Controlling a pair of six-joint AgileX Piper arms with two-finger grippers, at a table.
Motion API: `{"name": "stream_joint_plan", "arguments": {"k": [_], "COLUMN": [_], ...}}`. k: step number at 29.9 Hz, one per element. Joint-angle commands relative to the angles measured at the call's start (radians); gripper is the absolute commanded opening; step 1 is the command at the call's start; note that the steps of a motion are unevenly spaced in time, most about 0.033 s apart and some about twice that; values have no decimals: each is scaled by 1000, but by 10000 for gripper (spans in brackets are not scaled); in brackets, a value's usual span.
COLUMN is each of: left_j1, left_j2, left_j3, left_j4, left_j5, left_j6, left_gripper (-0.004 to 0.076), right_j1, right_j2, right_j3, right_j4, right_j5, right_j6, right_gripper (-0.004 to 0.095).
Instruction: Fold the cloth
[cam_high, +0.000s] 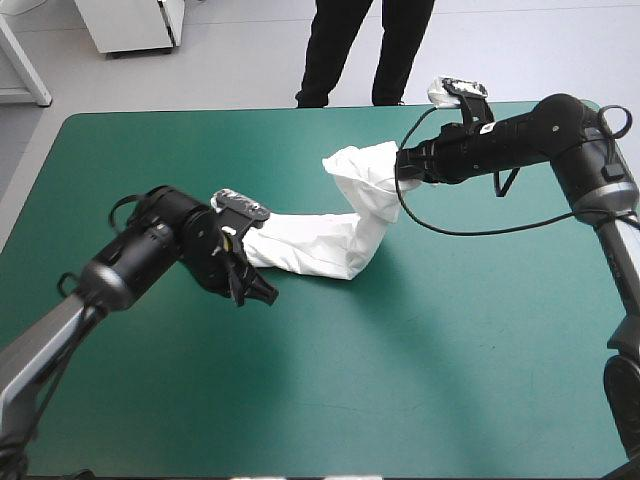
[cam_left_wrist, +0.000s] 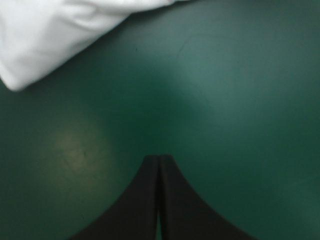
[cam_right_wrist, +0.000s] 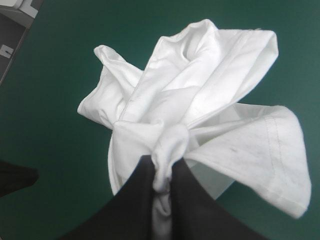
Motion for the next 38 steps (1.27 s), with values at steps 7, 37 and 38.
{"name": "stream_joint_plan", "arguments": {"k": [7,37,38], "left_j1": [0,0,0], "left_j2": [-312,-429,-429], "left_j3": [65,66,66], "left_j4": [2,-100,-105], "left_j5": [53,53,53], "left_j6": [-95,-154,-154], "left_gripper": [-22,-22,-22], "right_j1": [184,498,498], "right_j2": [59,620,626], "right_j3": [-129,-534,-539], "right_j4": [45,32,32], "right_j5": [-99,-159,-159], "right_j6": [-22,67,72], "right_gripper": [-16,-16,-16]}}
